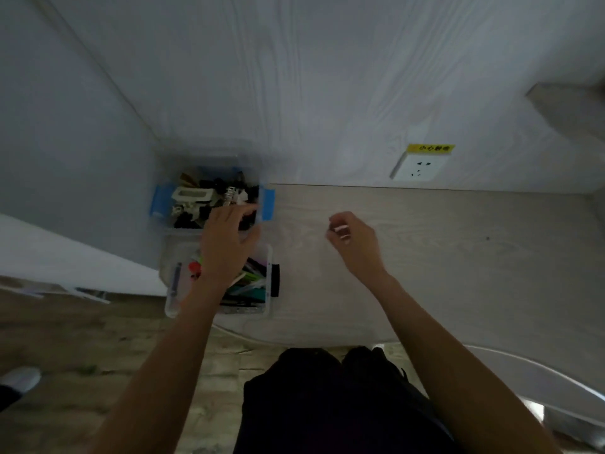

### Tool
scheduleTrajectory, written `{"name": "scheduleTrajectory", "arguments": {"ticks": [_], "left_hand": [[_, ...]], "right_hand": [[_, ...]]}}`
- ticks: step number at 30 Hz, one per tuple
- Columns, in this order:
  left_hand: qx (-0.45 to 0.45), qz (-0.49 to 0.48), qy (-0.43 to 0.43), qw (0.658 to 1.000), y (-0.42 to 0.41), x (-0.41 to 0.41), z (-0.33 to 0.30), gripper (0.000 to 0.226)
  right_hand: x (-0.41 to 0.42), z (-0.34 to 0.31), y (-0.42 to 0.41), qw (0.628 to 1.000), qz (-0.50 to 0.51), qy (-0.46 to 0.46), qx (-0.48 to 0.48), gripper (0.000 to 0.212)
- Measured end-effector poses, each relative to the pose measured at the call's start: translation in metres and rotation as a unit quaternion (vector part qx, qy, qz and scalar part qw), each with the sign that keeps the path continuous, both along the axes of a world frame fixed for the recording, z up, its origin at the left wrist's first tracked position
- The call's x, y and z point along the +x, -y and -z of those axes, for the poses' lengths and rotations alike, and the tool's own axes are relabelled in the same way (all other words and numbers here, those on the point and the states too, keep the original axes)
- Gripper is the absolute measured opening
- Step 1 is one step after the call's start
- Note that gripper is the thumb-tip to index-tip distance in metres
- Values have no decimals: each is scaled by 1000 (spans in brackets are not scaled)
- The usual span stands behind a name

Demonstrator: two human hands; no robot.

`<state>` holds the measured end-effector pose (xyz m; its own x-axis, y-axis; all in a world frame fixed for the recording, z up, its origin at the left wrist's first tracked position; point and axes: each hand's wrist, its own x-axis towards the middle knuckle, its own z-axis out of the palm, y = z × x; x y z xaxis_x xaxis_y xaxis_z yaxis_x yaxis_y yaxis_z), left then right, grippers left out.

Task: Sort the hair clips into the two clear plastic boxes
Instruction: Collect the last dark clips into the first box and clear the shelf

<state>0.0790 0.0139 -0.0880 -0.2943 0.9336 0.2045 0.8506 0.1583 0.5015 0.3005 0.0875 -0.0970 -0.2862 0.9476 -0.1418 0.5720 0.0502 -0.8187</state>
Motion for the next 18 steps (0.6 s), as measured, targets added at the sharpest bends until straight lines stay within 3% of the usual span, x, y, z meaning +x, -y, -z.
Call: {"name": "scheduleTrajectory", "arguments": {"ticks": [5,9,12,15,18], "left_hand": [[35,-80,-18,996,26,-38,-2,34],[-17,-74,-45,996,19,-81,-6,38],[-110,-74,-75,988,10,-101,-4,42],[-127,-79,-27,988,10,-102,2,47],[-109,-64,-48,991,13,-105,4,45]], "right_hand": [[-88,-32,-2,979,-163,-36,119,16],[-138,-21,-15,941,-247,88,214,33],[-158,-5,-16,906,-300,197,226,51],[-175,1,-15,895,-345,170,226,51],[-181,-4,-26,903,-340,157,208,45]]}}
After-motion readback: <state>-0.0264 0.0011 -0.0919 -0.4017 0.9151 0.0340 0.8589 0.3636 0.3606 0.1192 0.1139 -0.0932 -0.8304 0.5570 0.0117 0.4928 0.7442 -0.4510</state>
